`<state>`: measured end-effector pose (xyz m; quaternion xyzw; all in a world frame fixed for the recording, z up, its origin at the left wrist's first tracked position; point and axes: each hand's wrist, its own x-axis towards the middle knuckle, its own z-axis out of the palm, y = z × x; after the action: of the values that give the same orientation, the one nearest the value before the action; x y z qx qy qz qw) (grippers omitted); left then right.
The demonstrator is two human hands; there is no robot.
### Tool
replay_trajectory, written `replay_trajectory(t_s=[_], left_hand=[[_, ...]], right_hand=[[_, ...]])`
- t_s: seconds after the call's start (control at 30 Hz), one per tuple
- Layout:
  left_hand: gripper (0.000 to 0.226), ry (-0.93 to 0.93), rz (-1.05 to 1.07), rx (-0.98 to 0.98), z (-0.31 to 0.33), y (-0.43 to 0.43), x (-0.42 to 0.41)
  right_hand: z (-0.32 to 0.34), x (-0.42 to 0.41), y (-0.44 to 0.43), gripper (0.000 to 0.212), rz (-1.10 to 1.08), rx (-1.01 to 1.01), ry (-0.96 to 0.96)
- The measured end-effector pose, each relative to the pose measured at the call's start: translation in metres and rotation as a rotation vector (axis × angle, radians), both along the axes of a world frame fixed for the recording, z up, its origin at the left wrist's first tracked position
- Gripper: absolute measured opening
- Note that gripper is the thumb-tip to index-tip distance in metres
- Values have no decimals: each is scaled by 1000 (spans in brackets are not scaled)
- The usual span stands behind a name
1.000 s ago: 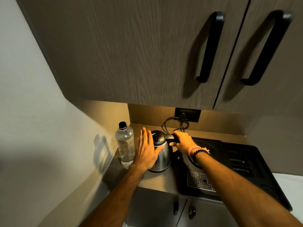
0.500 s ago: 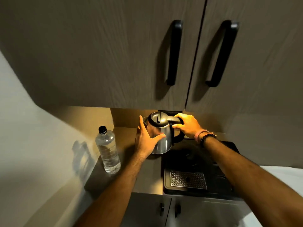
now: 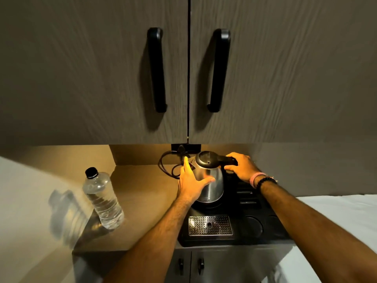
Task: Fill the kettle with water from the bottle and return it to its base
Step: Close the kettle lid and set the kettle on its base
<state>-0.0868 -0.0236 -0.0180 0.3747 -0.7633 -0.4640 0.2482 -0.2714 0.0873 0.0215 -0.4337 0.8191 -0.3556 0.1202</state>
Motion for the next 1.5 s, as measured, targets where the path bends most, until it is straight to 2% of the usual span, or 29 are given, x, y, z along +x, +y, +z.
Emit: replay_trajectory(t_s=[0.57,0.93,1.07,1.2,1.27,1.4,1.5], left_hand=[[133,-92,30,-107,2,10,-2],[126,-65,6,-78,0,10,-4],[126,-63,14,-28,-5,4,2],[126,-71,6,-32,-7,5,3],[128,-88,-5,-45,-6,5,4],[142,-169,-44,-146,-5,8,8],[142,-228,-45,-245,-4,10,10]], right_hand=[[-6,-7,10,29,49,-25,-17],[-17,-10,15,29,25,-32,-36],[-16,-8,5,39,10,-19,-18],[-21,-2,11,59,-33,24,-4],[-25,4,19,63,-82,15,40],[-39,15,38,57,-123,-26,303],[-44,16,43,60,-116,22,428]])
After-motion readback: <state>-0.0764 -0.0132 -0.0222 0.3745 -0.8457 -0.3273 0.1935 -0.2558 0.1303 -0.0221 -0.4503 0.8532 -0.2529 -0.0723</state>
